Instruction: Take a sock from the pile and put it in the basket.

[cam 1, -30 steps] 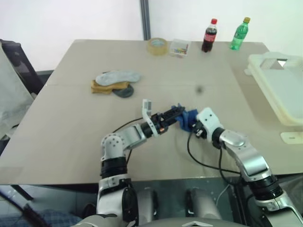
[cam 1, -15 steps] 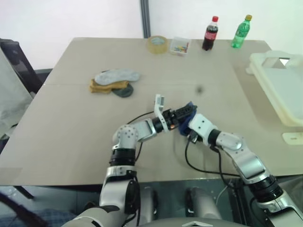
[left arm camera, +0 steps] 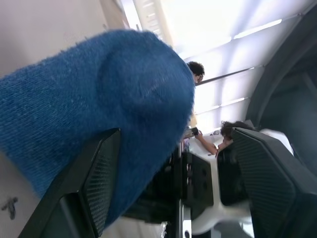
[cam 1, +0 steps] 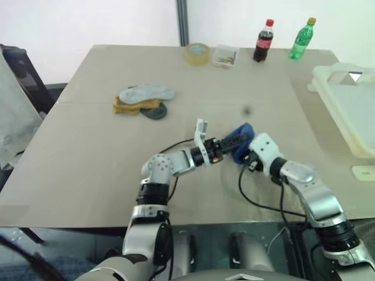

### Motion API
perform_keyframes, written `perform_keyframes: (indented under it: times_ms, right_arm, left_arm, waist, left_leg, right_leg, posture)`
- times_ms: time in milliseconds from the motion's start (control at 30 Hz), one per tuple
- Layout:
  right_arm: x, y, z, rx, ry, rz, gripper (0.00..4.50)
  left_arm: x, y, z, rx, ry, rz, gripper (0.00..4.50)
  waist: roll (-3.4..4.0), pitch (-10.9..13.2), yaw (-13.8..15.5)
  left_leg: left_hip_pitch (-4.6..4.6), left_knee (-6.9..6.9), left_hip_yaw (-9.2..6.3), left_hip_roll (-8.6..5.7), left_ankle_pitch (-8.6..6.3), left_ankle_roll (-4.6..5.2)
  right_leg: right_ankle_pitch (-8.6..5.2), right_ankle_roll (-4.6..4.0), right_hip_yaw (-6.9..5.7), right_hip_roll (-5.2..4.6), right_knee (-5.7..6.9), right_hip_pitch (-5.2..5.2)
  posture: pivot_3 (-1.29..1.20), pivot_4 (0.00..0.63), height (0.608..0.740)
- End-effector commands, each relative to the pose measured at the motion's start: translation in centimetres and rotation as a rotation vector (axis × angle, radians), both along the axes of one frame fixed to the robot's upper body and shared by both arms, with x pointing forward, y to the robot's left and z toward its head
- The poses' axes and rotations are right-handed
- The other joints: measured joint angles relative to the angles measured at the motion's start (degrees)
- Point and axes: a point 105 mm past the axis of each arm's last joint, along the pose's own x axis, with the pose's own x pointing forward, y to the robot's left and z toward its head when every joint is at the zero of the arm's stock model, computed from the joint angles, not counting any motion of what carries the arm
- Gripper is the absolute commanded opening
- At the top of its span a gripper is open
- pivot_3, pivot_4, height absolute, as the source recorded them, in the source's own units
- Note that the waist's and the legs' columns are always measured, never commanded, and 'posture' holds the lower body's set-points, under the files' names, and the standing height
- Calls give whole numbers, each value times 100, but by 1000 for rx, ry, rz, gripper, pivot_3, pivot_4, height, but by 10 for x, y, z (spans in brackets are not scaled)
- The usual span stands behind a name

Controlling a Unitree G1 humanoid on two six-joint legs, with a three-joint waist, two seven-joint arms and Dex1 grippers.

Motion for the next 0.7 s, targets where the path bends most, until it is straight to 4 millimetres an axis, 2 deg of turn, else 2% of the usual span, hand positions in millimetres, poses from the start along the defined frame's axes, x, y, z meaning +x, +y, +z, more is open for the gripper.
perform_keyframes:
  times_ms: [33, 200, 367, 500, 700]
  right_arm:
    - [-17, 9, 29, 41, -9, 101, 1711]
    - [-34, 11, 36, 5, 31, 187, 1711]
    - [-33, -19, 49, -19, 50, 138, 1711]
    - [-26, -44, 51, 47, 118, 21, 1711]
    - [-14, -56, 59, 259, 187, -123, 4228]
  left_arm:
    - [-4, -4, 7, -18, -30, -26, 3796]
    - [-2, -7, 6, -12, -29, -27, 3796]
    - [-1, -8, 6, -8, -33, -32, 3796]
    - [-2, -8, 1, 8, -28, -37, 3796]
    - [-3, -9, -2, 17, -24, -46, 3886]
  waist:
    - [0, 2, 0]
    - [-1, 5, 5]
    - [-8, 12, 49]
    - [-10, 13, 92]
    - [-9, 14, 110]
  left_leg:
    - [0, -2, -1, 0, 0, 0]
    - [0, -3, -3, -1, 0, 0]
    - [-3, -2, -2, -4, 0, 1]
    - [-3, -3, -2, -3, -1, 1]
    - [-4, -4, -2, -1, 0, 1]
  right_leg:
    - [0, 0, -2, 2, 0, 0]
    - [0, 0, -3, 1, 0, -1]
    - [0, 0, -3, -6, -5, -1]
    - [0, 0, -5, -5, -7, -1]
    - [0, -1, -5, -2, -6, -3]
  posture:
    - [0, 150, 740]
    - [0, 150, 740]
    - [0, 150, 740]
    - [0, 150, 740]
    - [0, 150, 740]
